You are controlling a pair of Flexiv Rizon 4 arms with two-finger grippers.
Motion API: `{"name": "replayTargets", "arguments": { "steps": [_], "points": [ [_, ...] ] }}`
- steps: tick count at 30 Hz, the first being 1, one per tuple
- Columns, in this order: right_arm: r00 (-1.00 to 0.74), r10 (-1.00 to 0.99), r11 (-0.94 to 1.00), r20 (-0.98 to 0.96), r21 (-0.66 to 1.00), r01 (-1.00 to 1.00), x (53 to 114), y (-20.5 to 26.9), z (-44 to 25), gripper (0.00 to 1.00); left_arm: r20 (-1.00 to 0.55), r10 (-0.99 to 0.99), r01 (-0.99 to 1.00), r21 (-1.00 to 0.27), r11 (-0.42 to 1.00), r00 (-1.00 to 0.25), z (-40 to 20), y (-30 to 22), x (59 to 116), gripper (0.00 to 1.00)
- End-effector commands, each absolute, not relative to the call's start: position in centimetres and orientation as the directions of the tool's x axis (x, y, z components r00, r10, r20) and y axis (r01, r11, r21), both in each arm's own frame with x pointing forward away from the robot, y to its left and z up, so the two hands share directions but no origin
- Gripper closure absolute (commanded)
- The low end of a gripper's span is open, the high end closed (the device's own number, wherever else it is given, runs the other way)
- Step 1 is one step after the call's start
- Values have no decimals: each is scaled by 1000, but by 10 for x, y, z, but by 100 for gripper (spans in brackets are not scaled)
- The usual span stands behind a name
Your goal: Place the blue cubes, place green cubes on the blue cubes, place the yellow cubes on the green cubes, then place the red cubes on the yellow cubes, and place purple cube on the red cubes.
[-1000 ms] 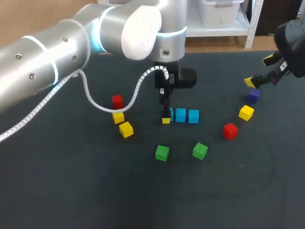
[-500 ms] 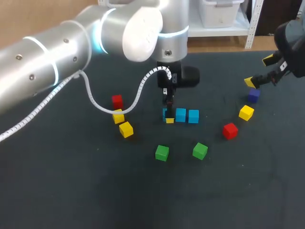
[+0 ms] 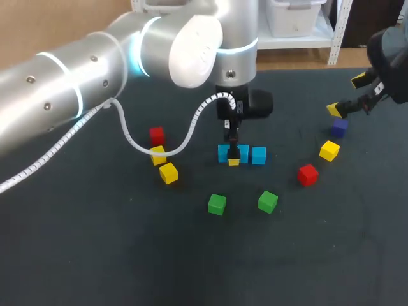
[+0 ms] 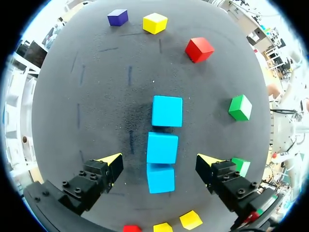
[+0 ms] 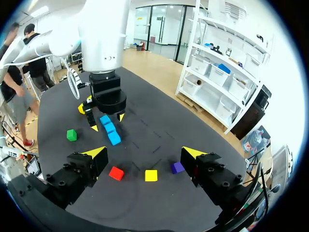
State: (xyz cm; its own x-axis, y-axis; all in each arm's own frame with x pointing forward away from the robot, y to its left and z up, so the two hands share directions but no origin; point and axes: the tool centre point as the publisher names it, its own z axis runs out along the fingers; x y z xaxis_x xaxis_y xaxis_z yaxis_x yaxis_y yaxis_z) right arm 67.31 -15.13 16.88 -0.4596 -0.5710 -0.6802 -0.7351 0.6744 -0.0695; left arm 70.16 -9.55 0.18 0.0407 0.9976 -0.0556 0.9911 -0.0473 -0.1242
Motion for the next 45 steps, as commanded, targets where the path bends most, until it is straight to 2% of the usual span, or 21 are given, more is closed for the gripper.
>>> {"name": "replayTargets", "arguments": {
  "steps": [1, 2, 3, 4, 5, 7, 8, 21, 29, 31, 32, 33, 34, 35, 36, 45],
  "points": [
    [-459, -570, 677, -682, -74, -732, 672, -151, 168, 0, -56, 998, 992, -122, -45, 39, 1, -96, 701, 0],
    [-459, -570, 677, -682, -74, -732, 672, -151, 168, 0, -56, 998, 991, -124, -47, 40, 1, -96, 701, 2],
    [-459, -570, 677, -682, -74, -732, 672, -151, 168, 0, -57, 998, 991, -125, -47, 40, 1, -96, 700, 23],
    [-459, -570, 677, -682, -74, -732, 672, -151, 168, 0, -57, 997, 991, -127, -49, 42, 2, -97, 700, 29],
    [-459, -570, 677, -682, -74, -732, 672, -151, 168, 0, -57, 997, 990, -131, -53, 45, 2, -96, 699, 31],
    [-459, -570, 677, -682, -74, -732, 672, -151, 168, 0, -57, 997, 990, -133, -54, 46, 2, -96, 698, 47],
    [-459, -570, 677, -682, -74, -732, 672, -151, 168, 0, -57, 997, 990, -133, -55, 48, 2, -96, 698, 51],
    [-459, -570, 677, -682, -74, -732, 672, -151, 168, 0, -57, 997, 987, -145, -63, 56, 3, -94, 694, 54],
    [-459, -570, 677, -682, -74, -732, 672, -151, 168, 0, -57, 997, 987, -147, -68, 60, 4, -94, 691, 51],
    [-459, -570, 677, -682, -74, -732, 672, -151, 168, 0, -57, 997, 987, -148, -69, 61, 4, -94, 691, 47],
    [-459, -570, 677, -682, -74, -732, 672, -151, 168, 0, -56, 997, 987, -147, -68, 61, 4, -94, 691, 40],
    [-459, -570, 677, -682, -74, -732, 672, -151, 168, 0, -55, 997, 987, -146, -67, 60, 3, -94, 692, 25],
    [-459, -570, 677, -682, -74, -732, 672, -151, 168, 0, -54, 997, 988, -143, -63, 55, 3, -94, 692, 16],
    [-459, -570, 677, -682, -74, -732, 672, -151, 168, 0, -53, 997, 988, -142, -61, 54, 2, -94, 693, 3],
    [-459, -570, 677, -682, -74, -732, 672, -151, 168, 0, -52, 997, 989, -137, -58, 51, 2, -94, 694, 0],
    [-459, -570, 677, -682, -74, -732, 672, -151, 168, 0, -85, 996, 993, -111, -34, 25, 23, -85, 699, 0]
  ]
}}
